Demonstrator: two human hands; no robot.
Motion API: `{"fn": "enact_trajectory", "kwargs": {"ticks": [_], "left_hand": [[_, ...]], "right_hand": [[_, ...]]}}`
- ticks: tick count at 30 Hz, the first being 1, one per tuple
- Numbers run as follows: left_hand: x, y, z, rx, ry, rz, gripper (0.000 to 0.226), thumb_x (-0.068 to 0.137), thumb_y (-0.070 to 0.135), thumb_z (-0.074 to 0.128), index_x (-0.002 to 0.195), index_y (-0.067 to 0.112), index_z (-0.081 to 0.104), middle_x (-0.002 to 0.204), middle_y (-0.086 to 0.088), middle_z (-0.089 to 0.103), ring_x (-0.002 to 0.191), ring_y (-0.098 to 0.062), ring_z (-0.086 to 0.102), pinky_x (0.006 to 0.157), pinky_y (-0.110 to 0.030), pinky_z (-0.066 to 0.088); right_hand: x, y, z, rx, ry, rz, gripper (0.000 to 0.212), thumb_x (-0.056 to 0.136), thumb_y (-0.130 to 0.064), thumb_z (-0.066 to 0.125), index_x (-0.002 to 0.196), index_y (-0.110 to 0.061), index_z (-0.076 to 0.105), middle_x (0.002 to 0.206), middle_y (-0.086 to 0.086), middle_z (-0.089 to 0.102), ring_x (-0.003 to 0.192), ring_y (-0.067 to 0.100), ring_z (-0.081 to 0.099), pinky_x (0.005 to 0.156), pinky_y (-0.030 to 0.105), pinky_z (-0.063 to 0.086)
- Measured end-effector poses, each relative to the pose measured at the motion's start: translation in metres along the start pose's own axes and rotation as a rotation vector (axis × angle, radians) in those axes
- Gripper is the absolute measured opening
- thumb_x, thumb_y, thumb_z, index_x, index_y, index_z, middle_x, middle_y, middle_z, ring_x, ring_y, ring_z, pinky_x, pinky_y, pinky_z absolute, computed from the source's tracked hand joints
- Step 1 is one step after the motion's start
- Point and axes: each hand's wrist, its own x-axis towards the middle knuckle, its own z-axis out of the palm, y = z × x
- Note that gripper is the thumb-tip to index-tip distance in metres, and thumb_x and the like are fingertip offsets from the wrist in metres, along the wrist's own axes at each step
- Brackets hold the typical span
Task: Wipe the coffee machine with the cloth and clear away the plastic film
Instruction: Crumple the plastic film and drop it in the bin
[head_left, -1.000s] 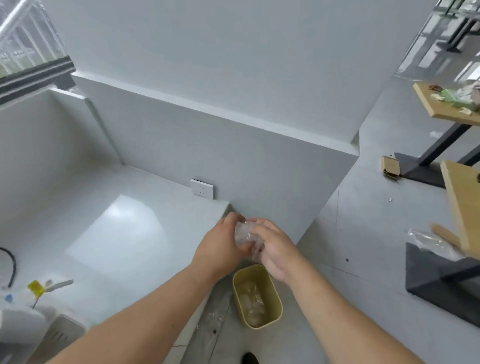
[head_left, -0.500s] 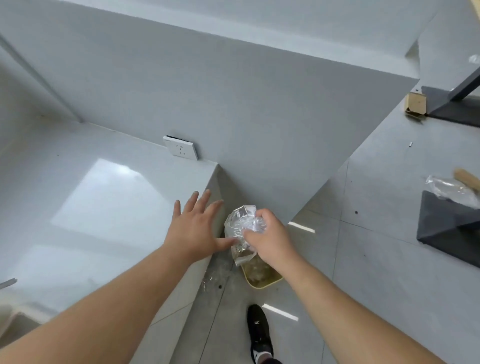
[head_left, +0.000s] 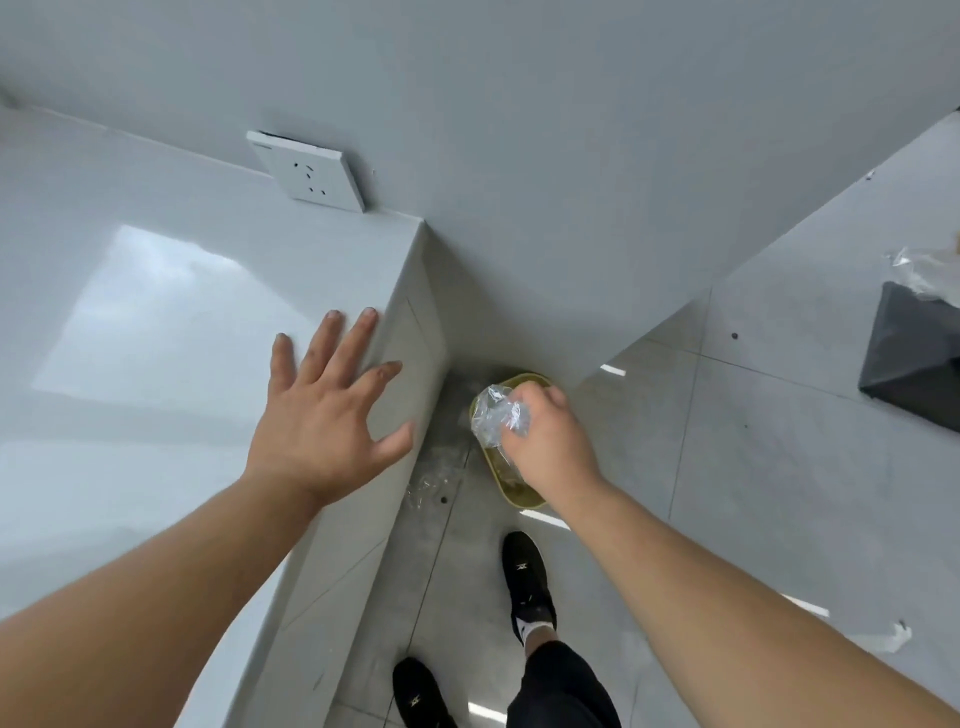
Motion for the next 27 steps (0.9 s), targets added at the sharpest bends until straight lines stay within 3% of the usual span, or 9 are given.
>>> {"fn": "enact_trajectory", "kwargs": {"ticks": [3, 8, 17, 22, 27], "left_hand": [[0.001, 0.0, 0.001, 0.026, 0.011, 0.004, 0.069, 0.082, 0.073, 0.049, 0.138, 0.034, 0.061, 0.176, -0.002, 0.011, 0.161, -0.03, 0.004, 0.123, -0.067, 0.011], [0.002, -0.003, 0.008, 0.049, 0.033, 0.031, 0.071, 0.082, 0.076, 0.049, 0.136, 0.032, 0.064, 0.175, -0.005, 0.012, 0.161, -0.033, 0.006, 0.122, -0.07, 0.013], [0.001, -0.007, 0.014, 0.015, 0.07, 0.059, 0.072, 0.085, 0.078, 0.047, 0.134, 0.028, 0.066, 0.175, -0.005, 0.013, 0.162, -0.033, 0.008, 0.121, -0.072, 0.015], [0.0, -0.008, 0.016, -0.007, 0.092, 0.068, 0.071, 0.086, 0.076, 0.048, 0.131, 0.026, 0.068, 0.175, -0.005, 0.016, 0.161, -0.033, 0.011, 0.12, -0.072, 0.016], [-0.001, -0.009, 0.018, -0.021, 0.117, 0.08, 0.068, 0.084, 0.074, 0.055, 0.126, 0.023, 0.071, 0.174, -0.005, 0.022, 0.16, -0.035, 0.018, 0.118, -0.074, 0.019]], "right_hand": [[0.011, 0.01, 0.021, -0.073, -0.009, -0.003, 0.037, 0.092, -0.025, 0.072, 0.126, -0.023, 0.059, 0.129, 0.006, 0.052, 0.087, 0.031, 0.064, 0.07, 0.035, 0.052], [0.033, 0.03, 0.057, -0.228, -0.004, 0.002, 0.043, 0.09, -0.03, 0.077, 0.129, -0.023, 0.058, 0.126, 0.007, 0.056, 0.084, 0.028, 0.069, 0.061, 0.026, 0.039], [0.076, 0.073, 0.109, -0.314, -0.022, 0.079, 0.044, 0.092, -0.034, 0.074, 0.13, -0.022, 0.055, 0.126, 0.011, 0.057, 0.086, 0.033, 0.071, 0.061, 0.031, 0.047], [0.094, 0.092, 0.137, -0.399, -0.024, 0.13, 0.045, 0.098, -0.035, 0.067, 0.138, -0.02, 0.05, 0.13, 0.012, 0.06, 0.105, 0.035, 0.066, 0.079, 0.042, 0.058], [0.107, 0.106, 0.161, -0.522, -0.055, 0.199, 0.06, 0.098, -0.046, 0.064, 0.147, -0.02, 0.043, 0.142, 0.013, 0.057, 0.125, 0.039, 0.057, 0.104, 0.05, 0.053]]}}
